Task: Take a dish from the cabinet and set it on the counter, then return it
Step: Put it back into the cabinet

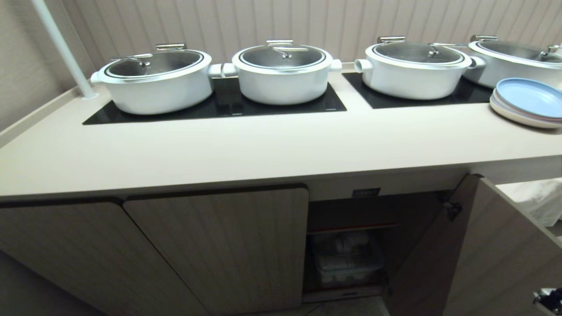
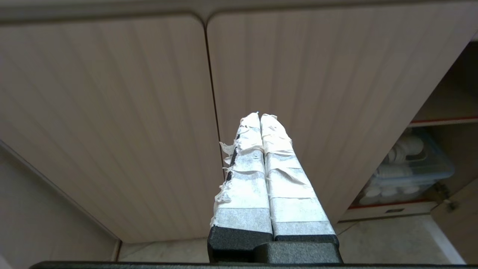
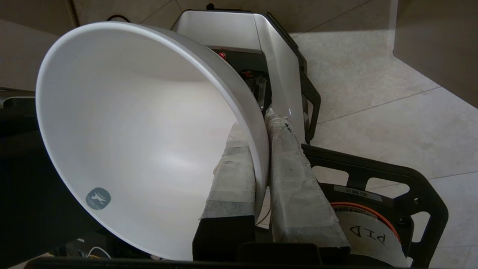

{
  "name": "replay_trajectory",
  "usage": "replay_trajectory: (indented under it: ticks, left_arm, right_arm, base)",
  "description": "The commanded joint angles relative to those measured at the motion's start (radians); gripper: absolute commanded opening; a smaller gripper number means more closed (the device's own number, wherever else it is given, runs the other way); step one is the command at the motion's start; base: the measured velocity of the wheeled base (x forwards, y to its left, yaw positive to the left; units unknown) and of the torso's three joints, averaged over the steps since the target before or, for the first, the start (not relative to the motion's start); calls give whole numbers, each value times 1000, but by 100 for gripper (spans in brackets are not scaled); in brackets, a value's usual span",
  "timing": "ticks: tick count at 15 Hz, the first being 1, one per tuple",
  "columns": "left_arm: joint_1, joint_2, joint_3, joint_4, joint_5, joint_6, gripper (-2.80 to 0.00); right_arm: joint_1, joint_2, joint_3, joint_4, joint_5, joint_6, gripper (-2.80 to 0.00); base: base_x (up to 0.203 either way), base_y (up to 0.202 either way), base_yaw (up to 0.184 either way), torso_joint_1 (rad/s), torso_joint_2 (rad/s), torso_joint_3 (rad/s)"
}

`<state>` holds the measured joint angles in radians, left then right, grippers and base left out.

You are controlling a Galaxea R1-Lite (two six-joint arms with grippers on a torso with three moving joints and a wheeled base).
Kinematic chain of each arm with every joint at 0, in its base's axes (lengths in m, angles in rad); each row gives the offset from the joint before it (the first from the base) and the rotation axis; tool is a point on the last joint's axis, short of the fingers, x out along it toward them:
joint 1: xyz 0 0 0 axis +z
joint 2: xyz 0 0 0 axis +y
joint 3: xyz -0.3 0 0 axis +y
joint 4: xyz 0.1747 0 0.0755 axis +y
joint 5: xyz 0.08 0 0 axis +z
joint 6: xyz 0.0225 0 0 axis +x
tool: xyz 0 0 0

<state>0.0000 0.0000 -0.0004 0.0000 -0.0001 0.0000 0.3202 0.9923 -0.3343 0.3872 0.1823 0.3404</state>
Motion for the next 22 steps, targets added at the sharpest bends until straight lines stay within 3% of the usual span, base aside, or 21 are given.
replay_trajectory:
  ticks: [1,22]
  left_arm:
    - [0,0,0,0,0,0,-280]
    - [0,0,0,0,-1,0,-280]
  right_arm:
    - [0,1,0,2,-1,2,-280]
    - [-10,6,3,5,-1,2,-280]
  base:
    - [0,0,0,-246,573,305]
    - [0,0,0,-191,503,306]
